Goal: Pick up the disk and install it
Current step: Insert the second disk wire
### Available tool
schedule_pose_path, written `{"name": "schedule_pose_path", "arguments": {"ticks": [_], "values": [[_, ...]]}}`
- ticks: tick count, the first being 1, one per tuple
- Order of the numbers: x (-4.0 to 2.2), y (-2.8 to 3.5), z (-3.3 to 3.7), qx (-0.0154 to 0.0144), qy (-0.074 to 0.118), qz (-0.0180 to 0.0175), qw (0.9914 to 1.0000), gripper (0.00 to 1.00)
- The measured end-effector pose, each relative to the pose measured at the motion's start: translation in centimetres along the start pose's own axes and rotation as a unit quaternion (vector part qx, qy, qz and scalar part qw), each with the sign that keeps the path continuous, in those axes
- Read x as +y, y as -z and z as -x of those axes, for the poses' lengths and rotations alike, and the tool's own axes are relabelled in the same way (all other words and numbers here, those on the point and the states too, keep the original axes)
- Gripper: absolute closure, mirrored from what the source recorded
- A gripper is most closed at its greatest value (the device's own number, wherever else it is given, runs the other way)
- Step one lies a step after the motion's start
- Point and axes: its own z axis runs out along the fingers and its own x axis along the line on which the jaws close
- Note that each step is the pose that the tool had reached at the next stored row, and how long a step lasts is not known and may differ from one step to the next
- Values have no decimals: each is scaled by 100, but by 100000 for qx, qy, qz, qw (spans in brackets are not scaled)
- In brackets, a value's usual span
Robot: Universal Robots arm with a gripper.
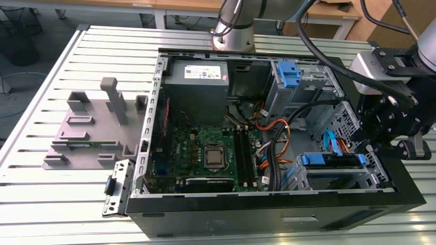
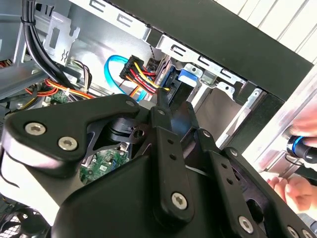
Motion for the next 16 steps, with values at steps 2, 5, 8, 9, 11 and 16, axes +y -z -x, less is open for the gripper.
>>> {"name": "schedule_pose_path", "arguments": {"ticks": [2,5,8,9,11,16], "values": [[0,1,0,1,4,1,100000,70],[0,1,0,0,3,1,100000,70],[-3,0,1,19,1,258,100000,70],[-5,-2,0,38,-29,698,99998,70],[-5,-3,0,59,-54,1026,99995,70],[-5,-4,0,54,-56,1059,99994,70]]}}
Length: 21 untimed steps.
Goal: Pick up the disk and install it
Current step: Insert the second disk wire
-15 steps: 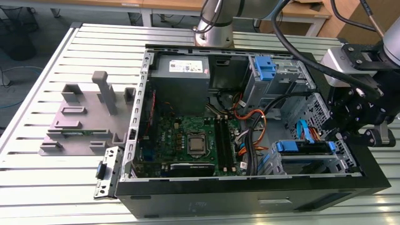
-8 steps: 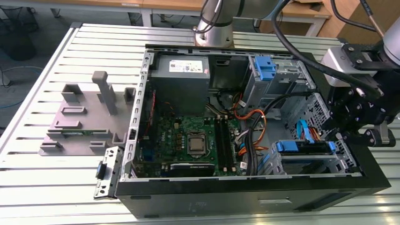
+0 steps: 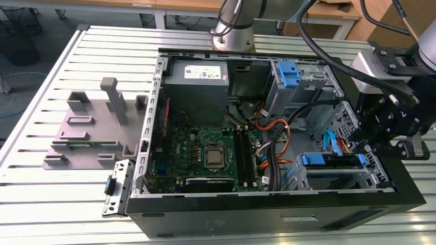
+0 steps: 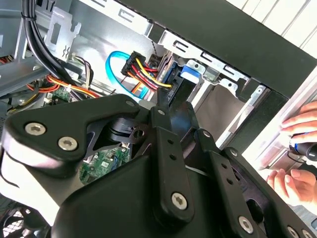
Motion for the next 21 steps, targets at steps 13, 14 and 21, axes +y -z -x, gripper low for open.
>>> {"name": "schedule_pose_path", "arguments": {"ticks": [13,14,21], "values": [[-6,-3,-1,53,-54,1160,99993,89],[-10,-4,0,100,-108,1989,99980,89],[-26,-8,1,204,-228,4133,99914,89]]}}
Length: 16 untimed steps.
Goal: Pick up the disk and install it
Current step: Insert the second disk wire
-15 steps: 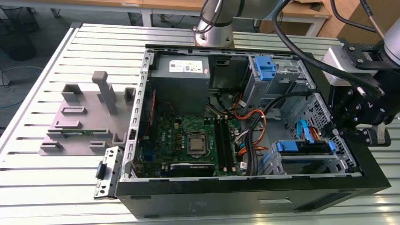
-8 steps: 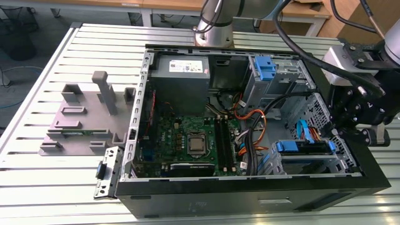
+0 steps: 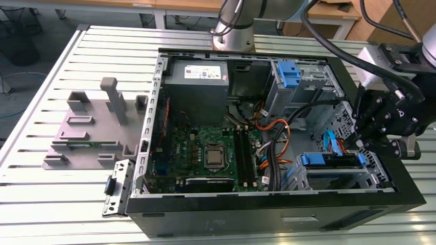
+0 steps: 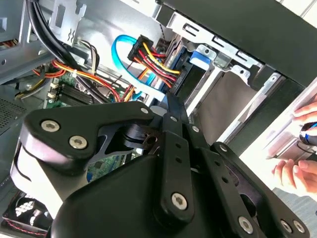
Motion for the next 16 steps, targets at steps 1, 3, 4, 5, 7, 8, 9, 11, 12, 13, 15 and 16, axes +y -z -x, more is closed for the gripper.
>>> {"name": "schedule_pose_path", "arguments": {"ticks": [1,3,4,5,7,8,9,11,12,13,15,16], "values": [[-7,0,2,-3,5,2,100000,89],[-35,0,6,2,-4,1,100000,89],[-51,0,8,5,-2,1,100000,89],[-71,-3,10,-12,0,-1,100000,89],[-105,-10,13,-7,6,2,100000,89],[-115,-17,13,-10,48,7,100000,89],[-120,-25,13,-6,126,8,100000,89],[-123,-35,12,17,243,10,100000,89],[-123,-35,12,20,253,14,100000,89],[-123,-35,12,17,260,14,100000,89],[-124,-36,12,12,265,14,100000,89],[-124,-37,12,13,268,12,100000,89]]}}
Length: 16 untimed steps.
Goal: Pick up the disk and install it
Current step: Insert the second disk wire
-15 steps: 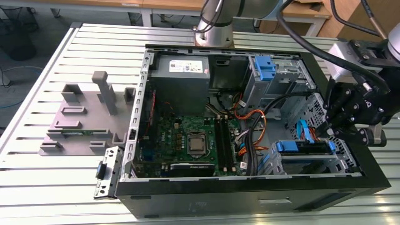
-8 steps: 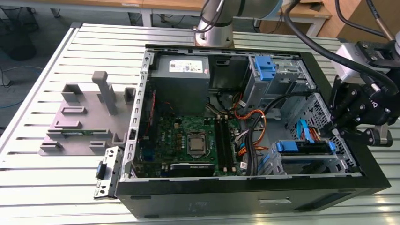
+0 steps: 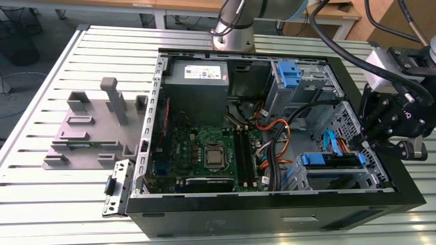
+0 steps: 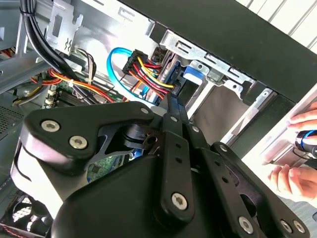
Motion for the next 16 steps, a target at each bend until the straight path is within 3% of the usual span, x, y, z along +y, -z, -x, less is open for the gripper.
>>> {"name": "schedule_pose_path", "arguments": {"ticks": [16], "values": [[-31,-54,-2,-10,0,3,100000,89]]}}
